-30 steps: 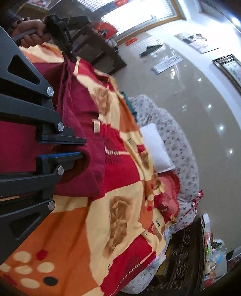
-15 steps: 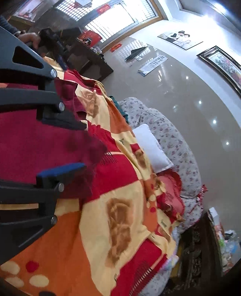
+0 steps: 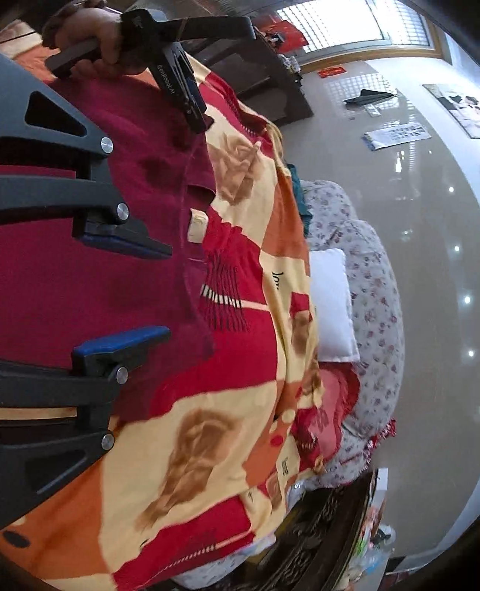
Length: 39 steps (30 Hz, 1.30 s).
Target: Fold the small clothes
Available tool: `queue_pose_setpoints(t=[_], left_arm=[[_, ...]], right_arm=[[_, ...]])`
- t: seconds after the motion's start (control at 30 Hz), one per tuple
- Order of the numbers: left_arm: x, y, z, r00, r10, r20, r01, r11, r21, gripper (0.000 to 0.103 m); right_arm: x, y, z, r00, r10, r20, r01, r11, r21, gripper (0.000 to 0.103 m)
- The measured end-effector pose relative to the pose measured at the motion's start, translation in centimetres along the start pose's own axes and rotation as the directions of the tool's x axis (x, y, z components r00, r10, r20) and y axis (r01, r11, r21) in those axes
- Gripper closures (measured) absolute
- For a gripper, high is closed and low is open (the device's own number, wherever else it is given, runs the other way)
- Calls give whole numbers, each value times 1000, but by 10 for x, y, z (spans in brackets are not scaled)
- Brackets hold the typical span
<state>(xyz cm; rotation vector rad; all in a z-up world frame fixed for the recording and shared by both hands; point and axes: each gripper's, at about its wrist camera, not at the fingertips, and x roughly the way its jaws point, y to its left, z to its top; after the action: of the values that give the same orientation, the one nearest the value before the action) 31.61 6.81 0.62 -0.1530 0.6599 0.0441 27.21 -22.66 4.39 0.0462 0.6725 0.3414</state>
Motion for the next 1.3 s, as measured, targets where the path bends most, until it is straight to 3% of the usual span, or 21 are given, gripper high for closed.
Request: queue_pose_setpoints(t=[0.07,0.13,0.27,0.4,0.53,0.63,0.7,0.8,0.9,0.97,1.03,1.17,1.23,1.3], left_arm=[[16,9,-6,999,-8,-42,6,999,-39,37],[31,22,-18,996,-49,-81,41,995,-93,32],[33,39,-23,988,-137,-66,123,976,-179,29],[36,33,-22,989,-118,-90,103,983,-155,24],[10,18,-9,993,-58,-105,50,996,-78,24],[-36,21,-11,990,-133,-49,128,986,-105,24],[-59,19,-27,981,-166,-96,159,984,-75,24],[-70,12,-60,971,-150,-189,147,989,-26,24],[-62,7,-87,969,-89,-232,93,996,10,24],[-59,-2,-95,973,-38,-228,63,993,104,23],[-68,-5,-95,971,-30,-236,65,988,143,23],[-107,20,-93,968,-133,-212,149,987,60,22],[-124,41,-99,966,-154,-210,160,987,14,19],[-131,63,-109,952,-184,-244,178,983,-47,19]], right_arm=[[19,-2,2,999,-36,-31,36,999,-25,62],[50,-15,-8,989,-67,-132,63,997,-33,63],[59,-22,-24,995,-68,-68,63,995,-74,63],[62,-38,-24,997,-1,-72,1,1000,-8,63],[48,-28,-14,997,-23,-77,23,1000,-11,62],[4,-9,-10,1000,-5,-22,4,1000,-24,60],[-28,17,-22,1000,15,-12,-16,995,-103,52],[-42,52,-51,996,8,-92,-27,979,-204,49],[-26,62,-80,985,-87,-152,50,970,-237,43],[-4,53,-97,968,-113,-226,63,974,-216,43],[-9,42,-100,982,-58,-180,34,991,-132,42],[-49,26,-86,990,-41,-131,39,999,-25,40],[-81,11,-86,995,-6,-96,9,1000,28,31],[-110,-18,-95,994,70,-83,-56,986,159,24]])
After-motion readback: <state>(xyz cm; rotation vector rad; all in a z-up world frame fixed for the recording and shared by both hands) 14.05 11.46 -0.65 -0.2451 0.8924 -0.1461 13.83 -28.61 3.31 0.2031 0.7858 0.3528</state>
